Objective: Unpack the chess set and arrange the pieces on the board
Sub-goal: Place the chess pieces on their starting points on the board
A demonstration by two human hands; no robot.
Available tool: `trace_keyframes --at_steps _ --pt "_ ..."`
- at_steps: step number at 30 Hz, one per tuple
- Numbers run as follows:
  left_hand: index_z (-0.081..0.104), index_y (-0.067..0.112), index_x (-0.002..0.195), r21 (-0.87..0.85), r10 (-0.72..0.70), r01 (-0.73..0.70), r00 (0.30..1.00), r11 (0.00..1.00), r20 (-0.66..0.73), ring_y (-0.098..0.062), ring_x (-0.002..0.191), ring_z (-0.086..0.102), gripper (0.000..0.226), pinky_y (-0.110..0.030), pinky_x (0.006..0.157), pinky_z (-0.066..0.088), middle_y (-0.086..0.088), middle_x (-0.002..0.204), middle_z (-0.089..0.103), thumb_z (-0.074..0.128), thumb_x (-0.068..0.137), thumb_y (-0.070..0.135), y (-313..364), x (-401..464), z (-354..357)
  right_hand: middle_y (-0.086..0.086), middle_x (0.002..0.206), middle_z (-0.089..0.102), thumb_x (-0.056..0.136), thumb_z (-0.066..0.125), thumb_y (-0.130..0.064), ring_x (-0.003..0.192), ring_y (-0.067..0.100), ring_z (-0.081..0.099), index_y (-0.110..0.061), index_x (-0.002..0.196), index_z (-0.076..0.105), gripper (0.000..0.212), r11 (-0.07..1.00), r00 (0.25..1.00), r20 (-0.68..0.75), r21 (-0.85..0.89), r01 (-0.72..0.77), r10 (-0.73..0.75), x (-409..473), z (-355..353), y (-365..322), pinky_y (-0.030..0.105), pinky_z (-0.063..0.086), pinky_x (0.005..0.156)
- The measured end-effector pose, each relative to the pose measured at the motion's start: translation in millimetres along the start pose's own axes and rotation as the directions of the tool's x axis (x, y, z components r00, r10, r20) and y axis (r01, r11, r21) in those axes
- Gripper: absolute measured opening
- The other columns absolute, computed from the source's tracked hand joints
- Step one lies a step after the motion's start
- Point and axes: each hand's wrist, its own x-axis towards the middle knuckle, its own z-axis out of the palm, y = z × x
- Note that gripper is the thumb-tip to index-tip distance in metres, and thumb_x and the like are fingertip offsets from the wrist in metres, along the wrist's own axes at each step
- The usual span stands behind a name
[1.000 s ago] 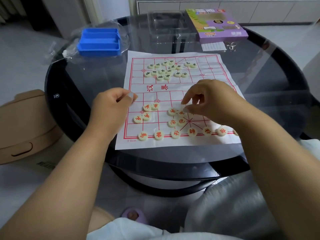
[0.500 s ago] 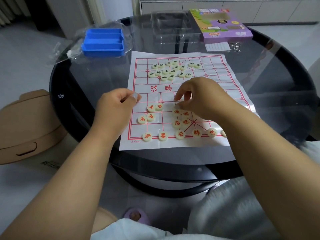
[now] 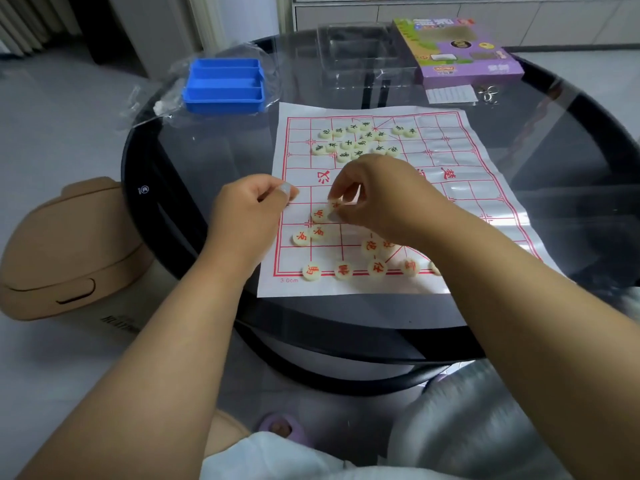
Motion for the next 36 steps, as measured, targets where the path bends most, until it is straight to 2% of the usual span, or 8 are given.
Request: trace_keyframes --at_steps 2,6,17,23,26,29,33,36 --pt "0.071 0.025 0.084 -0.029 0.022 -0.022 1.000 0.999 -0.014 -0.012 0.084 0.069 0.018 -0.040 0.081 0.058 0.011 0.091 0.072 0.056 0.094 0.026 -0.5 1.2 0.3 -0.014 0.091 0.058 0.082 0.071 -0.031 0.075 0.005 0.055 -0.027 0.105 0.069 0.023 0.995 0.998 -0.001 0.077 0.059 -0.059 -13.9 1.4 -14.9 0.014 0.045 0.062" --pt "0.072 0.022 0.081 -0.086 0.032 -0.035 0.999 0.996 -0.032 -0.013 0.089 0.068 0.019 -0.038 0.088 0.055 0.006 0.087 0.073 0.057 0.092 0.019 -3.7 3.5 -0.3 -0.012 0.084 0.055 0.081 0.069 -0.035 0.078 0.008 0.053 -0.028 0.096 0.071 0.016 0.981 0.979 0.065 0.014 0.194 -0.195 -28.8 24.9 -38.8 0.023 0.041 0.070" --pt "0.072 0.018 0.088 -0.096 0.037 -0.038 0.999 0.995 -0.015 -0.014 0.095 0.067 0.018 -0.037 0.090 0.055 0.005 0.095 0.072 0.055 0.095 0.020 -3.3 2.0 -0.9 -0.010 0.087 0.046 0.080 0.068 -0.039 0.081 0.010 0.043 -0.031 0.102 0.069 0.023 0.972 0.976 0.043 -0.099 0.215 -0.212 -24.4 40.5 -39.1 0.027 0.032 0.077" --pt "0.069 0.025 0.095 -0.021 0.038 -0.038 0.999 0.999 -0.023 -0.010 0.089 0.068 0.013 -0.022 0.065 0.055 0.014 0.100 0.069 0.056 0.096 0.028 -1.3 -0.4 0.2 -0.011 0.094 0.053 0.083 0.067 -0.035 0.082 0.008 0.051 -0.027 0.110 0.067 0.028 0.999 0.999 -0.027 -0.023 0.045 -0.045 -35.9 -6.9 -7.1 0.021 0.046 0.074" --pt "0.067 0.026 0.101 0.020 0.064 -0.063 0.998 0.998 -0.029 -0.009 0.090 0.067 0.012 -0.024 0.066 0.056 0.013 0.104 0.068 0.057 0.095 0.028 0.4 -2.6 -0.1 -0.011 0.092 0.054 0.082 0.070 -0.027 0.084 0.010 0.055 -0.026 0.106 0.067 0.024 0.994 0.992 -0.065 0.028 -0.104 0.106 -41.4 -26.8 26.2 0.019 0.043 0.068" --pt "0.066 0.026 0.105 0.114 0.134 -0.129 0.990 0.985 -0.033 -0.004 0.086 0.066 0.014 -0.014 0.058 0.049 0.013 0.105 0.067 0.056 0.095 0.026 2.4 -3.8 -1.7 -0.008 0.094 0.059 0.082 0.072 -0.023 0.086 0.015 0.059 -0.027 0.107 0.067 0.026 0.978 0.977 -0.032 0.021 -0.209 0.210 -45.7 -35.3 51.7 0.023 0.047 0.066" --pt "0.065 0.023 0.115 0.289 0.250 -0.232 0.968 0.929 -0.024 -0.010 0.097 0.065 0.022 -0.011 0.059 0.046 0.009 0.116 0.064 0.052 0.097 0.024 1.5 4.4 -6.7 -0.007 0.103 0.061 0.084 0.069 -0.022 0.089 0.015 0.060 -0.030 0.113 0.065 0.030 0.971 0.971 0.026 0.010 -0.237 0.237 -48.4 -30.5 64.0 0.027 0.056 0.074" --pt "0.061 0.024 0.126 0.406 0.273 -0.270 0.961 0.873 0.051 -0.012 0.107 0.060 0.030 -0.024 0.076 0.053 0.007 0.126 0.059 0.049 0.099 0.024 -5.8 11.1 -6.7 -0.010 0.102 0.056 0.084 0.069 -0.025 0.089 0.014 0.058 -0.033 0.112 0.065 0.029 0.976 0.976 0.027 0.009 -0.218 0.218 -47.3 -26.4 65.7 0.022 0.053 0.067"
